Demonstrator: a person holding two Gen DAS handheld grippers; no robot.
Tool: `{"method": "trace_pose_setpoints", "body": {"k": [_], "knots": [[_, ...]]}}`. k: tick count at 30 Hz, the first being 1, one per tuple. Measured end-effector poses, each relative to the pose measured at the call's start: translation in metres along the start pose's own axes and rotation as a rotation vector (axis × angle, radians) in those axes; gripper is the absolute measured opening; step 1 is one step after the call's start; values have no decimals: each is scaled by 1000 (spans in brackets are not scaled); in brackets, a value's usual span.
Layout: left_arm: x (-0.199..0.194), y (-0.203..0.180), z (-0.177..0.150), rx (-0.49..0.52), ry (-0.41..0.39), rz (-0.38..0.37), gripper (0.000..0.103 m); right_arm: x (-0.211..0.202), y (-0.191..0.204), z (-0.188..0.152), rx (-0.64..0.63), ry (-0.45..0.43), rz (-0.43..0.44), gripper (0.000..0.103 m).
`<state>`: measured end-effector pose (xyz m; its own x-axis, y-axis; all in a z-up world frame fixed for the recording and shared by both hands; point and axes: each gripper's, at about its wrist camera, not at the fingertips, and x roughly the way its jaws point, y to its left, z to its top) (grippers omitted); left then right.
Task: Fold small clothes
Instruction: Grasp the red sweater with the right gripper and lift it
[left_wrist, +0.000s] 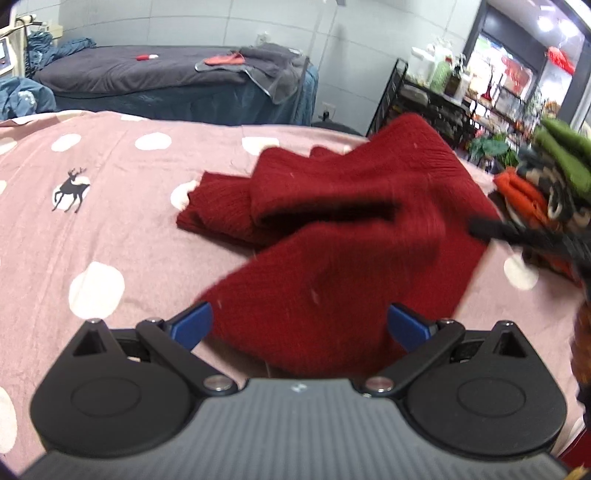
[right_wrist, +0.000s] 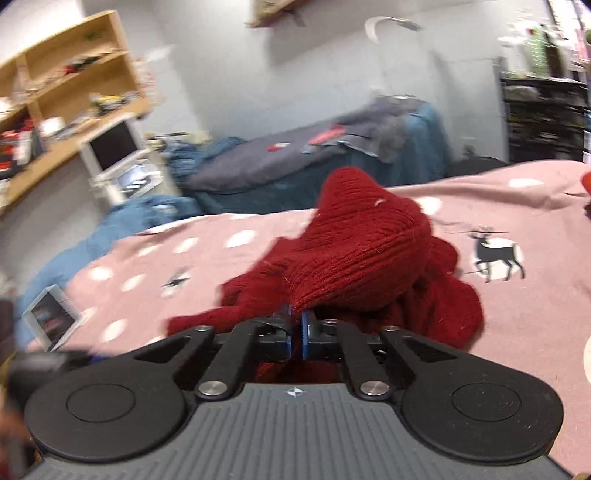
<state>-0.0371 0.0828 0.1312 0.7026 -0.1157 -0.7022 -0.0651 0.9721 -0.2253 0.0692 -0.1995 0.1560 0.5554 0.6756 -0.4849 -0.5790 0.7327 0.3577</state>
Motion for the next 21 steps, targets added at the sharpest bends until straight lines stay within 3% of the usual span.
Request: {"method": "trace_pose_setpoints", "body": {"k": [2,5,8,11,15,16,17,18,19,20,21], "knots": [[-4,1,6,-5,-13,-9,103,-10,4,-7,-38,25,11,9],[-2,-3,10,0,-5,-10,103,-11,-6,-16,32,47,1,10],[9,-15,9,22,20,-40,103,-16,3,-16,-18,42,-26,9],[28,-28,7,30,54,-58,103,-23,9,-21,-45,35,-43,9],[56,-54,-3,45,135,-103,102,-35,-4,-32,10,29,-93,7],[60,-65,-7,88,136,-122,95,-41,-9,-36,28,33,-111,7],[63,-76,-12,140,139,-138,79,-45,-13,-41,43,42,-126,7],[68,-90,-18,199,155,-153,69,-50,-18,-45,62,49,-145,6],[73,-101,-23,239,171,-162,48,-56,-21,-49,75,49,-172,1],[77,-111,-28,276,181,-165,36,-63,-21,-50,56,41,-209,1],[79,-123,-34,321,182,-157,35,-69,-18,-49,22,22,-249,5]]}}
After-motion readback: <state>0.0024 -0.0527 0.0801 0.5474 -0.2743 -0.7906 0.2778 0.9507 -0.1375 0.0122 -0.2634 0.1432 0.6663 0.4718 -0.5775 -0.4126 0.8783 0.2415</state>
